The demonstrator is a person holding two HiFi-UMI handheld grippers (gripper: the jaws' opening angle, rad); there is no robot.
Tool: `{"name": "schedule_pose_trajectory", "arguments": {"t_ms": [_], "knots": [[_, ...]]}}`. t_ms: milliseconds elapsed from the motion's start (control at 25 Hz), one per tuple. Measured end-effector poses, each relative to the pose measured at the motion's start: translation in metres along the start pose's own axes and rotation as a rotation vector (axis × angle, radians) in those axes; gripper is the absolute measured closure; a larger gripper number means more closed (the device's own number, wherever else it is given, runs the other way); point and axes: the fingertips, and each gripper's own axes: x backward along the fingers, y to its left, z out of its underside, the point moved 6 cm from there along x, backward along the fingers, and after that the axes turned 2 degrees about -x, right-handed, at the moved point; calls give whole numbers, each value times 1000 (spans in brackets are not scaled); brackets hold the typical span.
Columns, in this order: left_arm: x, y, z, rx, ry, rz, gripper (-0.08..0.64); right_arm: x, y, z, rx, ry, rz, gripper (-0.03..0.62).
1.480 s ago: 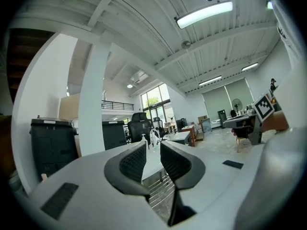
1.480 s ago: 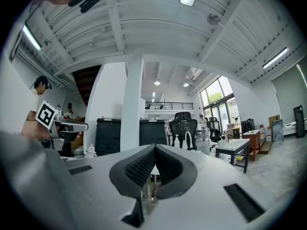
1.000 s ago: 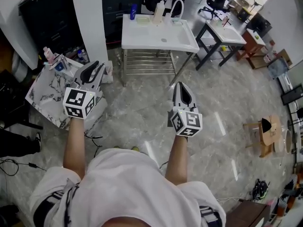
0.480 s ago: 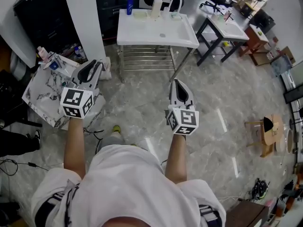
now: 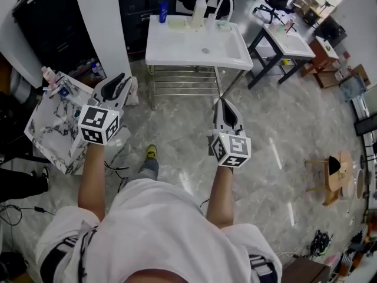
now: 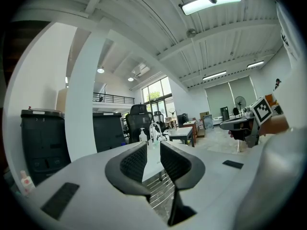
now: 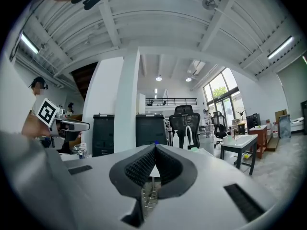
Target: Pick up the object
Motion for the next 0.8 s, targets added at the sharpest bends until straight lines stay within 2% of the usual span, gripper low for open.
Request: {"name": "schedule_pose_trajectory", "arguments": {"t_ms": [480,800], "knots": [[-139,102,-1,4,5,57,476,-159,-26,-21,-8,-11,54,586],[-218,163,22,49,18,101,476,-251,-30,-26,13,17,76,586]]}}
